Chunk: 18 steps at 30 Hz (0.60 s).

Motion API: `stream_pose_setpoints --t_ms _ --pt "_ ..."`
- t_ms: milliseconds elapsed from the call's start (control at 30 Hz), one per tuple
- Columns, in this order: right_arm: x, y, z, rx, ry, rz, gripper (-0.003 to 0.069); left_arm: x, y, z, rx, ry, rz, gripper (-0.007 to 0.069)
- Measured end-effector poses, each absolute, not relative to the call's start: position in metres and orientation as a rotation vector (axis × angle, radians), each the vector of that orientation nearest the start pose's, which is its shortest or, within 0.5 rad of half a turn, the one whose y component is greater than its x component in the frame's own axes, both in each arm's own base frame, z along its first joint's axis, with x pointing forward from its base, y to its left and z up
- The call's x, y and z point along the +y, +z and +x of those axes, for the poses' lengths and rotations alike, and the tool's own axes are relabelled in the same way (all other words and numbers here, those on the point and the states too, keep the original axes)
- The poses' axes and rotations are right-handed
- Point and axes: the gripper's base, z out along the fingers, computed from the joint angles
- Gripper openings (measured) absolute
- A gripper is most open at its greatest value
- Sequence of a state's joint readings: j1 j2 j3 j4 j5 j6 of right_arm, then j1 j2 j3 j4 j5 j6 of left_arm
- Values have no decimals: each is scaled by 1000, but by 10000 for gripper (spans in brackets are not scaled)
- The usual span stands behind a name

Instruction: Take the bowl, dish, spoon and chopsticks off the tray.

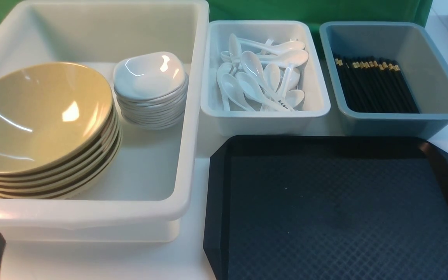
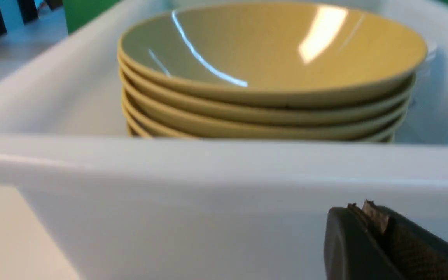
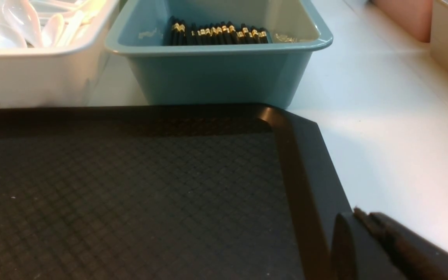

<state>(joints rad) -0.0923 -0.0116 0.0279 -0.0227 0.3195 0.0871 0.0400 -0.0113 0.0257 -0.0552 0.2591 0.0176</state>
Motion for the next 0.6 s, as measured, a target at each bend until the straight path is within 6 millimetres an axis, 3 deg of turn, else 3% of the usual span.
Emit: stream_pose_setpoints --t_ms 600 --pt "-6 176 54 1813 -25 149 88 1 177 54 1806 -7 -55 -11"
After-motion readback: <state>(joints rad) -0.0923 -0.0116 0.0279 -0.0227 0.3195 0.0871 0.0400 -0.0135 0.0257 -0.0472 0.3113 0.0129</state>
